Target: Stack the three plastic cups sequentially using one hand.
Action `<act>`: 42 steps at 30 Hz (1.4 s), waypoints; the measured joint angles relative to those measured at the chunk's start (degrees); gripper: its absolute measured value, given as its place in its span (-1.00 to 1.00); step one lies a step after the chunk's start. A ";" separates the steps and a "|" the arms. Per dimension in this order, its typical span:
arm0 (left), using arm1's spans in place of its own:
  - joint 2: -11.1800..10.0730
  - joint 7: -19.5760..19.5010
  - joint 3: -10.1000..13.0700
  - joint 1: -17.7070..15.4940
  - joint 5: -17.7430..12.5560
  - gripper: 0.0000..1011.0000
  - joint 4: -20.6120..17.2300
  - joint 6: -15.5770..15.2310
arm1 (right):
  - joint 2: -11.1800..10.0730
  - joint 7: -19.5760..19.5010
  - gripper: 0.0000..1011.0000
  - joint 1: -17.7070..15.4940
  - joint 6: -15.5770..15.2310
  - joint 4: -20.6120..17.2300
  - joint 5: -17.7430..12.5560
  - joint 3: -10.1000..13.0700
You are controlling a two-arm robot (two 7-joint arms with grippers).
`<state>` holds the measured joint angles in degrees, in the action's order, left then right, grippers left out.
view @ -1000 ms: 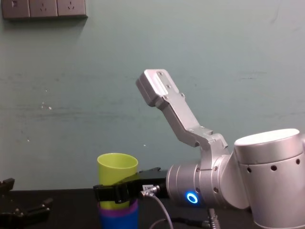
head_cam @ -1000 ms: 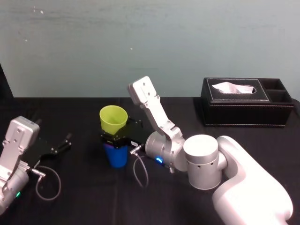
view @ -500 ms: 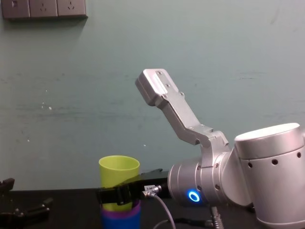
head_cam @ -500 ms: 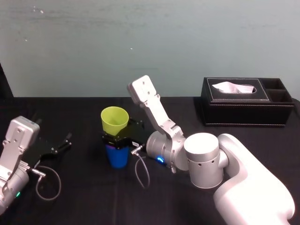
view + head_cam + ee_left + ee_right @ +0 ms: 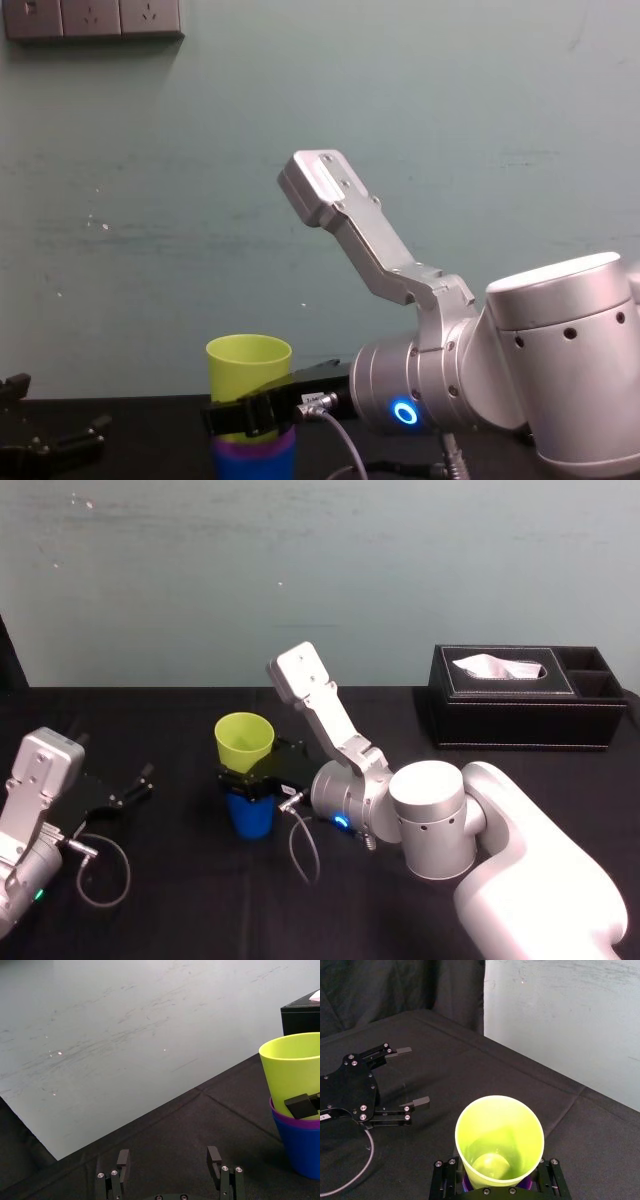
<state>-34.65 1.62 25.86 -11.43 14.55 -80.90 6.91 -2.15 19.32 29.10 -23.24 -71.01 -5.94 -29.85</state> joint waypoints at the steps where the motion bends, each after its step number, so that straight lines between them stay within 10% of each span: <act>1: 0.00 0.00 0.00 0.00 0.00 0.98 0.00 0.00 | 0.00 0.00 0.42 0.00 0.00 0.00 0.00 0.01; 11: 0.00 0.00 0.00 0.00 0.00 0.98 0.00 0.00 | -0.02 0.00 0.50 -0.01 0.09 0.00 -0.02 0.06; 20: 0.00 0.00 0.00 0.00 0.00 0.98 0.00 0.00 | -0.02 0.00 0.98 -0.05 0.18 -0.03 -0.05 0.11; 42: 0.00 0.00 0.00 0.00 0.00 0.98 0.00 0.00 | -0.04 -2.94 0.98 -3.33 6.40 -4.11 -0.83 3.01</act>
<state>-34.65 1.62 25.86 -11.43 14.55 -80.90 6.91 -2.19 16.37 25.77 -16.84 -75.13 -6.77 -26.84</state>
